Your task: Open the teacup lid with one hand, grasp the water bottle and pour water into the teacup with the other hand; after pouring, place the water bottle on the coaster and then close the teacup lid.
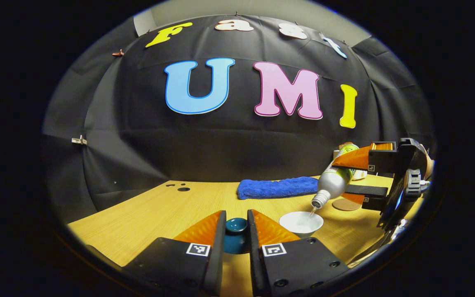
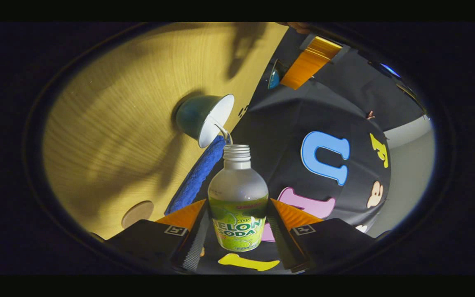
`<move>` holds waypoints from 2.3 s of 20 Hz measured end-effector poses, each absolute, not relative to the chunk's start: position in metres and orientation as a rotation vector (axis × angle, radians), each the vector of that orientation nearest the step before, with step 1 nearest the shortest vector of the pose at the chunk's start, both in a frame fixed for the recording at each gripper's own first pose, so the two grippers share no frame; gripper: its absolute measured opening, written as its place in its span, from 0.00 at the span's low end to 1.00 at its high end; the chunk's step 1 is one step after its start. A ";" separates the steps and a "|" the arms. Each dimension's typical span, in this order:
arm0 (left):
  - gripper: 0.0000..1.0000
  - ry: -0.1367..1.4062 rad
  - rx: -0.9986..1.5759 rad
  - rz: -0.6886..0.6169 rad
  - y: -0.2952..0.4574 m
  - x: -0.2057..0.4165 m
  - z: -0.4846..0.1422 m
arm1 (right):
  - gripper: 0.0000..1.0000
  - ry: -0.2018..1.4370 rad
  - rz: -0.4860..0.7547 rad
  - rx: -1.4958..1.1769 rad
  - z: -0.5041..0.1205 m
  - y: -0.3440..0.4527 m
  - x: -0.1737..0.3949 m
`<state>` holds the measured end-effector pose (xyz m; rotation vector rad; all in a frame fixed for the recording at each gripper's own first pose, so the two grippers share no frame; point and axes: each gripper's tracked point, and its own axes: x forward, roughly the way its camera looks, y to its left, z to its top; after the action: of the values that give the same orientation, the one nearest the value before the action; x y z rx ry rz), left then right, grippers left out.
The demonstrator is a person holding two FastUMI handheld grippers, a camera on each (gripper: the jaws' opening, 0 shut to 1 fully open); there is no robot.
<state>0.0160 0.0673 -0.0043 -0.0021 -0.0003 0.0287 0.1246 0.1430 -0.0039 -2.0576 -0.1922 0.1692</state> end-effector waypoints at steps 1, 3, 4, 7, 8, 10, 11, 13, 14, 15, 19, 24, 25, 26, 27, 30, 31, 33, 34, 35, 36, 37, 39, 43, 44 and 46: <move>0.31 0.000 -0.002 0.029 0.067 0.016 -0.004 | 0.76 -0.199 0.165 -2.072 -0.002 0.143 0.126; 0.31 0.000 -0.002 0.029 0.068 0.016 -0.004 | 0.76 -0.202 0.166 -2.089 0.000 0.141 0.128; 0.31 0.000 -0.002 0.028 0.068 0.016 -0.004 | 0.76 -0.207 0.163 -2.100 0.003 0.142 0.128; 0.31 0.000 -0.002 0.029 0.067 0.016 -0.005 | 0.76 -0.242 0.137 -2.142 0.016 0.141 0.126; 0.31 0.000 -0.002 0.029 0.067 0.015 -0.004 | 0.76 -0.250 0.139 -2.151 0.017 0.143 0.125; 0.31 0.000 -0.002 0.029 0.067 0.016 -0.004 | 0.76 -0.260 0.147 -2.169 0.020 0.145 0.124; 0.31 0.000 -0.002 0.029 0.068 0.015 -0.003 | 0.76 -0.270 0.148 -2.180 0.022 0.146 0.123; 0.34 0.000 -0.002 0.029 0.068 0.015 -0.005 | 0.76 -0.298 0.150 -2.207 0.026 0.150 0.124; 0.31 0.000 -0.002 0.029 0.067 0.015 -0.004 | 0.76 -0.313 0.151 -2.218 0.030 0.154 0.125; 0.31 0.000 -0.002 0.029 0.067 0.015 -0.004 | 0.80 -0.328 0.152 -2.230 0.032 0.157 0.125; 0.31 0.001 -0.002 0.029 0.067 0.015 -0.004 | 0.76 -0.388 0.140 -2.264 0.042 0.165 0.123; 0.31 0.001 -0.002 0.029 0.067 0.015 -0.004 | 0.76 -0.410 0.142 -2.268 0.042 0.170 0.121; 0.31 0.001 -0.002 0.029 0.067 0.015 -0.005 | 0.76 -0.413 0.139 -2.272 0.043 0.170 0.120; 0.31 0.001 -0.002 0.029 0.068 0.015 -0.004 | 0.76 -0.412 0.141 -2.275 0.043 0.170 0.120; 0.31 0.001 -0.002 0.029 0.068 0.015 -0.004 | 0.76 -0.412 0.142 -2.277 0.042 0.169 0.120; 0.31 0.000 -0.002 0.029 0.067 0.015 -0.004 | 0.76 -0.401 0.151 -2.282 0.039 0.168 0.119; 0.34 0.001 -0.002 0.029 0.067 0.015 -0.004 | 0.76 -0.399 0.153 -2.284 0.038 0.167 0.119; 0.31 0.001 -0.002 0.029 0.067 0.015 -0.004 | 0.76 -0.391 0.150 -2.281 0.038 0.167 0.119; 0.31 0.001 -0.002 0.029 0.067 0.015 -0.004 | 0.76 -0.382 0.152 -2.263 0.037 0.165 0.120; 0.34 0.001 -0.002 0.029 0.067 0.015 -0.004 | 0.77 -0.364 0.159 -2.224 0.034 0.163 0.120; 0.31 0.001 -0.002 0.029 0.067 0.015 -0.004 | 0.77 -0.333 0.175 -2.165 0.029 0.159 0.122; 0.31 0.000 -0.002 0.029 0.067 0.015 -0.004 | 0.76 -0.297 0.192 -2.097 0.024 0.155 0.122; 0.31 0.000 -0.002 0.029 0.067 0.015 -0.004 | 0.77 -0.240 0.217 -1.944 0.012 0.153 0.116; 0.31 0.000 -0.001 0.029 0.067 0.015 -0.004 | 0.77 -0.112 0.279 -1.490 -0.002 0.143 0.103; 0.31 0.000 -0.001 0.029 0.067 0.015 -0.004 | 0.75 -0.068 0.310 -1.313 -0.004 0.144 0.103; 0.34 -0.001 -0.001 0.029 0.067 0.015 -0.004 | 0.77 0.001 0.362 -0.936 -0.007 0.146 0.101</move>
<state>0.0148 0.0674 -0.0040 -0.0006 -0.0006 0.0292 0.1014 0.1459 -0.0066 -0.9361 0.0006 0.3619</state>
